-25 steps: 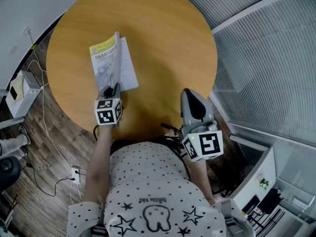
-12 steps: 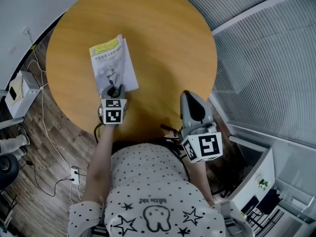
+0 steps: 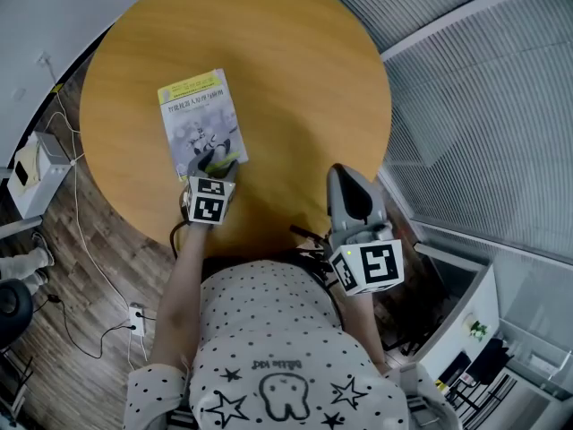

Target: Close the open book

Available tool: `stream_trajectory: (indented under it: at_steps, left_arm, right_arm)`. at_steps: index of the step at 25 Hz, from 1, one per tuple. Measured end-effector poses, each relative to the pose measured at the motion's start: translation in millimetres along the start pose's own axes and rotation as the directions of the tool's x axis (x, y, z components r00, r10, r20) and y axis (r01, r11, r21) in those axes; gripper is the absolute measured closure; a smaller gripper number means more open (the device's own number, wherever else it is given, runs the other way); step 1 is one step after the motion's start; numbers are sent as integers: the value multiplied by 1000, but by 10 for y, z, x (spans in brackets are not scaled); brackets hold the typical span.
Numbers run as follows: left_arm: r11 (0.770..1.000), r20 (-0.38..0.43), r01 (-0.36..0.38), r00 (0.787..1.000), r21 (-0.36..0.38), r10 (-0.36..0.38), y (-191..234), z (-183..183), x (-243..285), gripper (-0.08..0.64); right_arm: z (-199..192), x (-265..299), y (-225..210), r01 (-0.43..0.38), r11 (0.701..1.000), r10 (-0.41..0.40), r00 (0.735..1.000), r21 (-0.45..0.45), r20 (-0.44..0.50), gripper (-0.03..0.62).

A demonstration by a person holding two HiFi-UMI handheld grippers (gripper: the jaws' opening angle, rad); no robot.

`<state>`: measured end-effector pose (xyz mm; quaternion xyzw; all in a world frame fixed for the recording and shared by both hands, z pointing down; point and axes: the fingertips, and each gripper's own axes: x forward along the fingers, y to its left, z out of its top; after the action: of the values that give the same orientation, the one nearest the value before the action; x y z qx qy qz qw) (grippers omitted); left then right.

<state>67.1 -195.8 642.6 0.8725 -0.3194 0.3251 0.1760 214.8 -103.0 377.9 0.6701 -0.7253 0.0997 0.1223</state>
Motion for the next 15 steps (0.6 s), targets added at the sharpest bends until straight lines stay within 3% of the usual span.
stream_trajectory:
  at_steps: [8, 15]
  left_arm:
    - [1000, 3, 15, 1000, 1, -15, -31, 15, -4, 235]
    - [1000, 29, 7, 1000, -14, -7, 18, 85, -83, 229]
  right_arm:
    - [-1, 10, 20, -3, 1000, 3, 1000, -2, -2, 588]
    - [15, 4, 45, -10, 1000, 10, 1000, -5, 4, 588]
